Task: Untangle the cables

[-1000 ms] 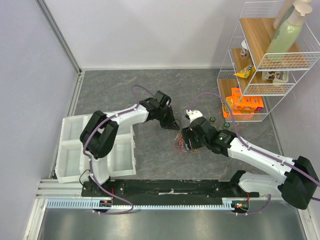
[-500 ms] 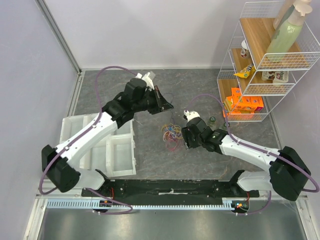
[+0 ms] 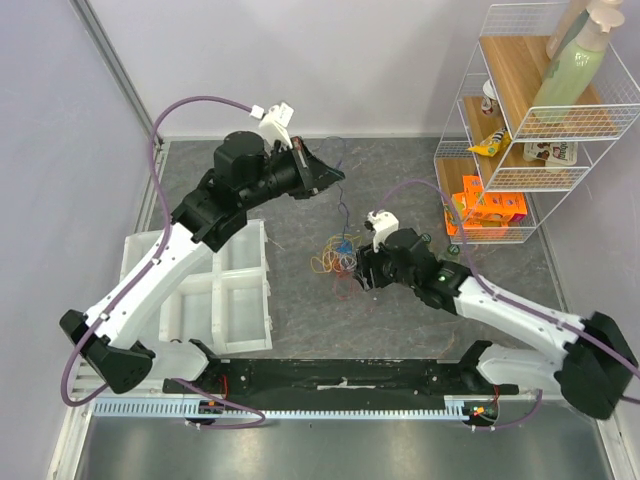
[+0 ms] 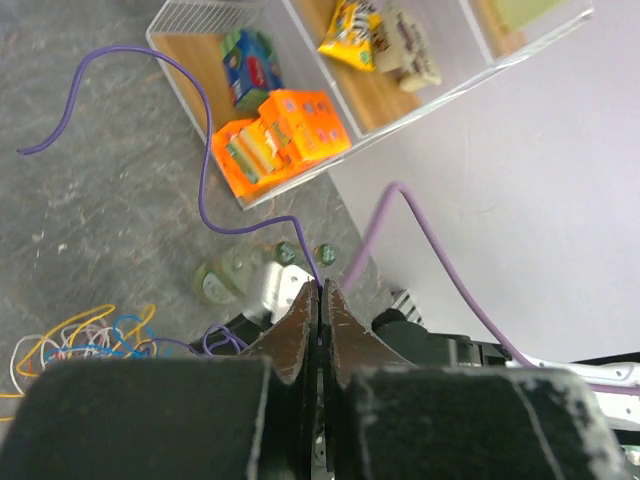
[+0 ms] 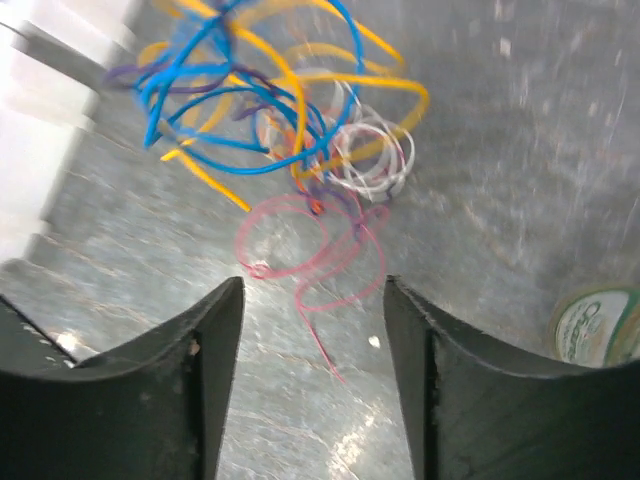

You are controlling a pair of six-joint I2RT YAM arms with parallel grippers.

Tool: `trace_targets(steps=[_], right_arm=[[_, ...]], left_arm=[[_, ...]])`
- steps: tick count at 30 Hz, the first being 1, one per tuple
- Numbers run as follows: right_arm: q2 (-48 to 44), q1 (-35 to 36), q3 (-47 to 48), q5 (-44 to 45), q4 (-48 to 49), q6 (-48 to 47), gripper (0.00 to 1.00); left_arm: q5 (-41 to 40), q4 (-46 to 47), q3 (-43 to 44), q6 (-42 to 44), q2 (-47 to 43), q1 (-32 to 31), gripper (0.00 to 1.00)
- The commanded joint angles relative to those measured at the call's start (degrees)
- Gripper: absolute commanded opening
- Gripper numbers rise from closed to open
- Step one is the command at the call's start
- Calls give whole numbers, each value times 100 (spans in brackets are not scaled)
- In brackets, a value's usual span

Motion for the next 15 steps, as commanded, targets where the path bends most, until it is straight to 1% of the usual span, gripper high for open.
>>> trace_targets(steps=[1,3,7,8,11,13,15], right_arm=[[-873,-8,152,-248,588,-504,70],[-892,-78,239,-168,676,-513,74],[-506,-245,546,-378,791,-478,75],[-427,-280,626,-571,860,-478,75],[-225,-333,705,-783,1396,-548,76],[56,-412,784,-888,1564,-592,76],[267,-535,802,-1178,1774,-453,75]], left_arm=[[9,-48,577,352,-142,13,2],[106,-39,744,396,-124,5,2],[360,40,1157,484,-80,13,2],[431,66,1236,476,-54,-4,2],[624,181,1430,397,-27,5,2],[695,303,1491,335,-36,5,2],[757,400,1579,300,-19,13,2]])
